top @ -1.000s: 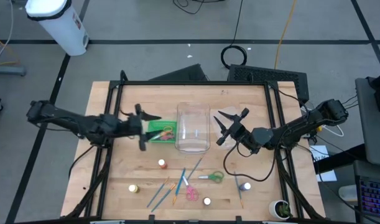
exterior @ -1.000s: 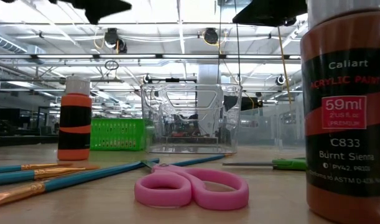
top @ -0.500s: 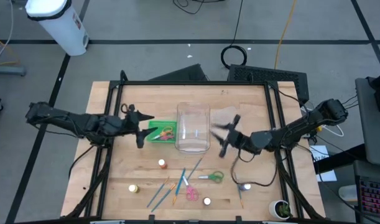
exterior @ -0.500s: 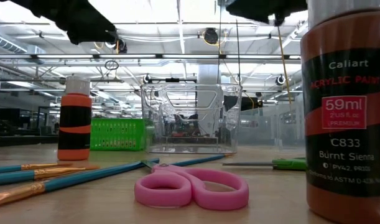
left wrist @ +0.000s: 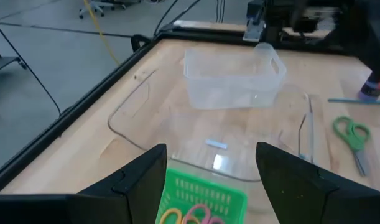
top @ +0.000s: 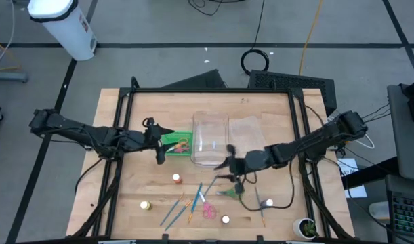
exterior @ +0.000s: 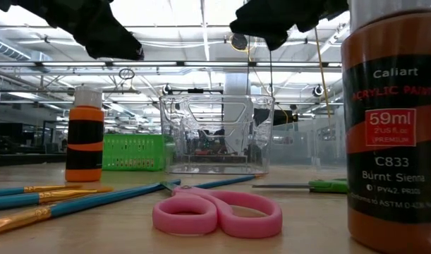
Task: Pick & Place Paint Supplies
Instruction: Put the green scissors into the green bin
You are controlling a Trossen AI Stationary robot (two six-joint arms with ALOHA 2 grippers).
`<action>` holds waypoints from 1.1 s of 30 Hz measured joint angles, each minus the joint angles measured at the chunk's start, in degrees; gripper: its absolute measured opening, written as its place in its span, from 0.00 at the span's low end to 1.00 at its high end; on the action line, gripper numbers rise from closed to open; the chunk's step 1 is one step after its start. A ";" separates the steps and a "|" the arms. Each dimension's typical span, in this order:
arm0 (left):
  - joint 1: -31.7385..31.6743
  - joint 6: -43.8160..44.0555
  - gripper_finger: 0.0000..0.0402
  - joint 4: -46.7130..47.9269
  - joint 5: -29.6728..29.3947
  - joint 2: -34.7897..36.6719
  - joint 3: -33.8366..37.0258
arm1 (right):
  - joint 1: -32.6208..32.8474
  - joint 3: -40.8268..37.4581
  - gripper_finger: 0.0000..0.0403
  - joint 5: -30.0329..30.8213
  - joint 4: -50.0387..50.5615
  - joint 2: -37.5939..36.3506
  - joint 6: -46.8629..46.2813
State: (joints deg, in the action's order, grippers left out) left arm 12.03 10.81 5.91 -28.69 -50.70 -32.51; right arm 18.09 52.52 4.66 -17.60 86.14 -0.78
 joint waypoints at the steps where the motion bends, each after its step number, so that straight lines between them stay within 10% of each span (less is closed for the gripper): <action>1: -0.01 -0.01 0.64 -0.22 0.00 -0.34 0.00 | 0.13 1.34 0.29 -1.49 2.71 0.88 -0.09; 11: -0.07 -0.07 0.64 -0.10 0.00 -1.58 0.00 | 6.63 3.06 0.29 -1.57 27.01 1.86 -13.27; 33: -0.07 1.40 0.64 -0.19 0.02 -1.58 0.00 | 9.16 -9.21 0.29 5.84 18.09 2.97 -20.06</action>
State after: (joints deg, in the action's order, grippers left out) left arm 11.97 12.21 5.72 -28.67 -52.27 -32.51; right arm 27.24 43.31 10.50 0.49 89.11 -20.85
